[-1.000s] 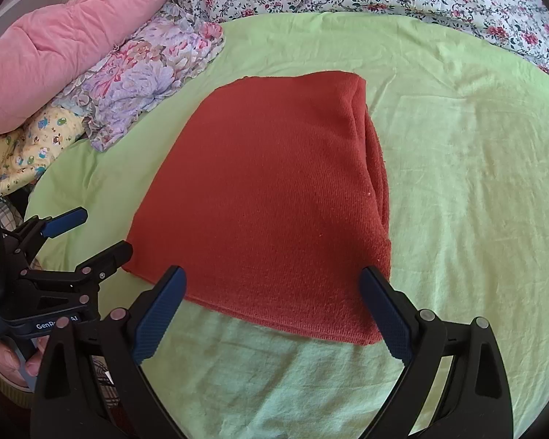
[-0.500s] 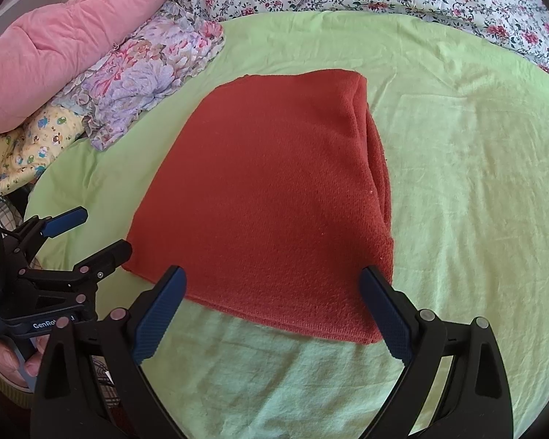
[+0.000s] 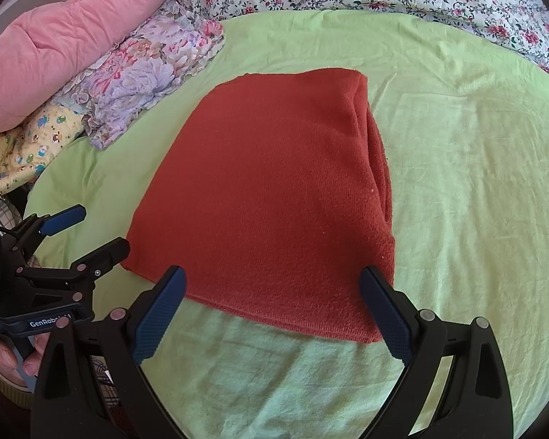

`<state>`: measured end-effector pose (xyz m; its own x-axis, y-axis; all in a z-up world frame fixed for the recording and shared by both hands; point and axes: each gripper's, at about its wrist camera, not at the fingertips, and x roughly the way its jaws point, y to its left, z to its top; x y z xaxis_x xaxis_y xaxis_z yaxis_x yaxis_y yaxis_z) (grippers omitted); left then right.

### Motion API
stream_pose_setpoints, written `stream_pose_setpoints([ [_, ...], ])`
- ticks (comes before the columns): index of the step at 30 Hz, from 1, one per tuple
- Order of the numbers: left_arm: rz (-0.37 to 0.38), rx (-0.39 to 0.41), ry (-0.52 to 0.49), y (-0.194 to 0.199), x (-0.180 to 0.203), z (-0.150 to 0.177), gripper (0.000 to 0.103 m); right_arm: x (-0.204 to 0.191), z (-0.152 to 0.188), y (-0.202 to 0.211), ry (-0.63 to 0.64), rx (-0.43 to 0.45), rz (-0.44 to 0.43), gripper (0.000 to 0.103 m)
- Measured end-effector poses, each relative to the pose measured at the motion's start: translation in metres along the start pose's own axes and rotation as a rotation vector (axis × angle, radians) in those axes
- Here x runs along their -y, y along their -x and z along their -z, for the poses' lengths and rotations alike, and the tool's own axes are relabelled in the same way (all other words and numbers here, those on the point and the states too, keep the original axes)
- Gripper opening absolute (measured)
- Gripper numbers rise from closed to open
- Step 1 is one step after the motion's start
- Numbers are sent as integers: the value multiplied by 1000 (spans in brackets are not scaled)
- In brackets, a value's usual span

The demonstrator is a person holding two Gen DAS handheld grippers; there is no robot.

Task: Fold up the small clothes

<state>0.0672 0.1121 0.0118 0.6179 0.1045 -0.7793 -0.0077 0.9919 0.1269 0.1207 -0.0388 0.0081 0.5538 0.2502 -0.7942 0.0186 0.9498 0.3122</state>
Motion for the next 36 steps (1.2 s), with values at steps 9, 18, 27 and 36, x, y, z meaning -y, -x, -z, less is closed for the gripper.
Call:
stream_pose_setpoints([
  [9, -2, -1, 2, 1, 1, 0, 93, 0, 0, 0, 1, -1, 0, 96],
  [18, -1, 0, 2, 1, 1, 0, 93, 1, 0, 1, 3, 0, -2, 96],
  [27, -1, 4, 2, 2, 5, -2, 93, -1, 0, 1, 0, 1, -4, 96],
  [36, 3, 12, -1, 3, 6, -4, 93, -3, -2, 3, -3, 4, -5, 96],
])
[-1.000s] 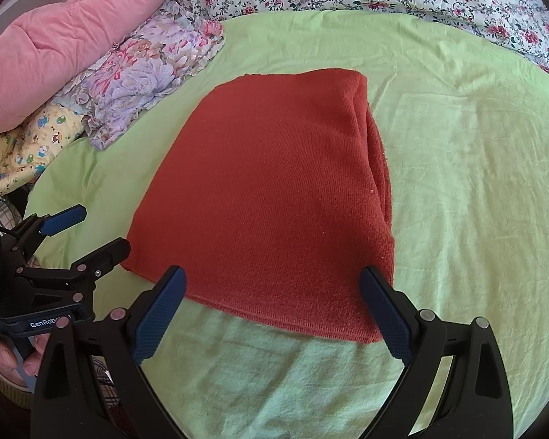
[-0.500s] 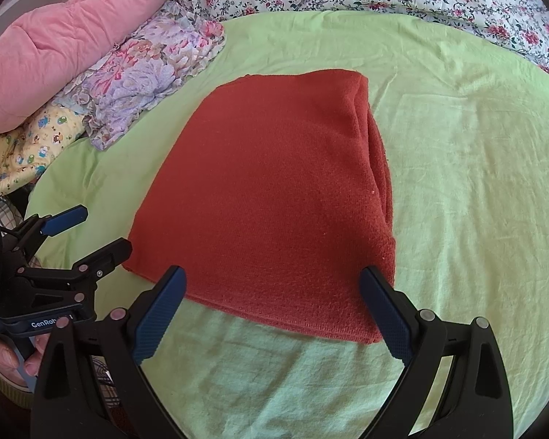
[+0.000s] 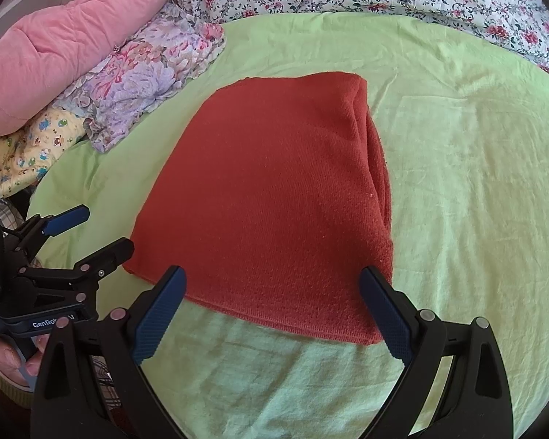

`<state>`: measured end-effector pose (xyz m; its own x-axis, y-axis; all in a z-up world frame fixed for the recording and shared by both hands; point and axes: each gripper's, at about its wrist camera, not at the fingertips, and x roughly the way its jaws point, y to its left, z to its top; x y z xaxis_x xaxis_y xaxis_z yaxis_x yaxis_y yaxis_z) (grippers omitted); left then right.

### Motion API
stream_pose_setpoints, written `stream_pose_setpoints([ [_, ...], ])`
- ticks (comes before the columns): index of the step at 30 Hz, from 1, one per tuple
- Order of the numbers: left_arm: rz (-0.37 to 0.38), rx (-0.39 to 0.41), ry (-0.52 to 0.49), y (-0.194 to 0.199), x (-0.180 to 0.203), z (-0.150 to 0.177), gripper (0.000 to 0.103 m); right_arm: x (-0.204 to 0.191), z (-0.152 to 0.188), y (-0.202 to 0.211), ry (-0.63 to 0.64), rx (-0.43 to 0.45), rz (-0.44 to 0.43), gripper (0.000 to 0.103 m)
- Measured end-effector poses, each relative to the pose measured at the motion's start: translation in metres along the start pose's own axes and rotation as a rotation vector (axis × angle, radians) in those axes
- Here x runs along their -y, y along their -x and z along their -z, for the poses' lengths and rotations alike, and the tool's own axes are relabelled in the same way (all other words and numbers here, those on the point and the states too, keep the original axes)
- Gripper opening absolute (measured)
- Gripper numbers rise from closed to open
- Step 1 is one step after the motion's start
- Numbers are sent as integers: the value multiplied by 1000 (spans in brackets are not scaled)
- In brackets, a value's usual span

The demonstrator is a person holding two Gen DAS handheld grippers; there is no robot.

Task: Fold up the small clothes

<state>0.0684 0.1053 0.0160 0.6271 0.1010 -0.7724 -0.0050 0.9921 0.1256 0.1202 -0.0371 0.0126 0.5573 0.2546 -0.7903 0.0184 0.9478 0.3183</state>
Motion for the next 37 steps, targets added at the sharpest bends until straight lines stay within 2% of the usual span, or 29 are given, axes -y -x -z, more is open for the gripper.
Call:
stream_pose_setpoints([
  [12, 7, 20, 7, 1, -3, -11, 93, 2, -9, 5, 8, 9, 0, 96],
  [23, 34, -11, 62, -13, -17, -23, 93, 11, -20, 3, 9, 9, 8, 96],
  [37, 39, -32, 70, -14, -10, -31, 93, 27, -22, 4, -15, 14, 1, 96],
])
